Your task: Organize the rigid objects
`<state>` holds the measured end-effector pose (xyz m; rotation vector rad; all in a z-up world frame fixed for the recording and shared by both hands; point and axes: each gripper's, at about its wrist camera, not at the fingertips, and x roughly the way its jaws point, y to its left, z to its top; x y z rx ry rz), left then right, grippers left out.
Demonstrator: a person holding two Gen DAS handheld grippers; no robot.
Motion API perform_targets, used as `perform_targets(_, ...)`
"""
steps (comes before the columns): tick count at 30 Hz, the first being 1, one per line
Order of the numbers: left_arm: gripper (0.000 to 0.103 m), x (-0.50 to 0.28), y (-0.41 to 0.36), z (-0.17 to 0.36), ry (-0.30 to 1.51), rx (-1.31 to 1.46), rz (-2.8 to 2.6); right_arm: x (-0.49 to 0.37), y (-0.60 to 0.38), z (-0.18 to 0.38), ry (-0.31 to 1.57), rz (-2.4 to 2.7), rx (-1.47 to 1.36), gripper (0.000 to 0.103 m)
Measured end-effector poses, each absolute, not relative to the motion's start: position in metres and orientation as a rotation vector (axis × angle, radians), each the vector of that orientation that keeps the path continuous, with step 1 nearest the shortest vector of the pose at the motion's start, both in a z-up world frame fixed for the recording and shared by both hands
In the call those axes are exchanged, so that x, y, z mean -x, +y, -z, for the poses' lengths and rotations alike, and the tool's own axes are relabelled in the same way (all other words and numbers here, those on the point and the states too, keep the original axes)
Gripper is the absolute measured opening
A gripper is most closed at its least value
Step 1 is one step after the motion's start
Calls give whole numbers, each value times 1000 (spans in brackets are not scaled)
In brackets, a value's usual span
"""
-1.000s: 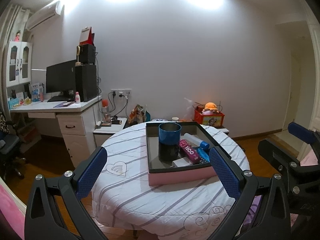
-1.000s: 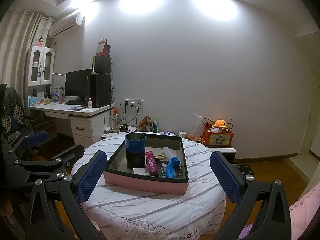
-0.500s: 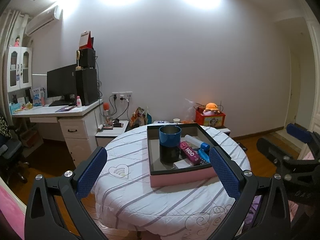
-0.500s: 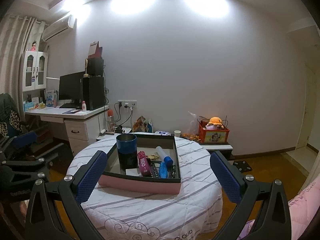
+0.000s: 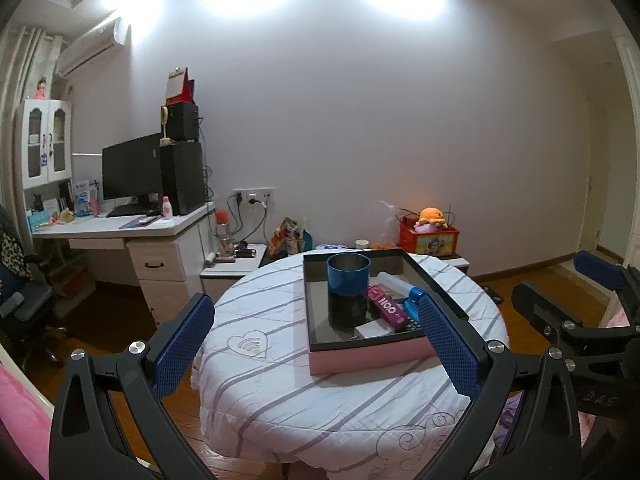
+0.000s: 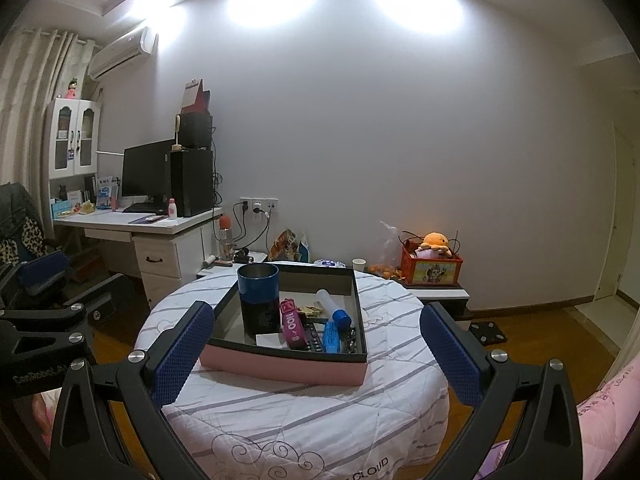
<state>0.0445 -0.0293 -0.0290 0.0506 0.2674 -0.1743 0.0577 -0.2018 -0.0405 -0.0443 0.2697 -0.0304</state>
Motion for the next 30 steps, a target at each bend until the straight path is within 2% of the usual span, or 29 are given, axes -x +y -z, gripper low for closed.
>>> perform_targets(12, 103, -38, -35, 26, 195, -38, 213, -50, -208, 37, 255, 55, 45, 103)
perform_targets(30, 103, -39, -40, 27, 209, -51, 218, -51, -214, 38, 251, 64, 45, 103)
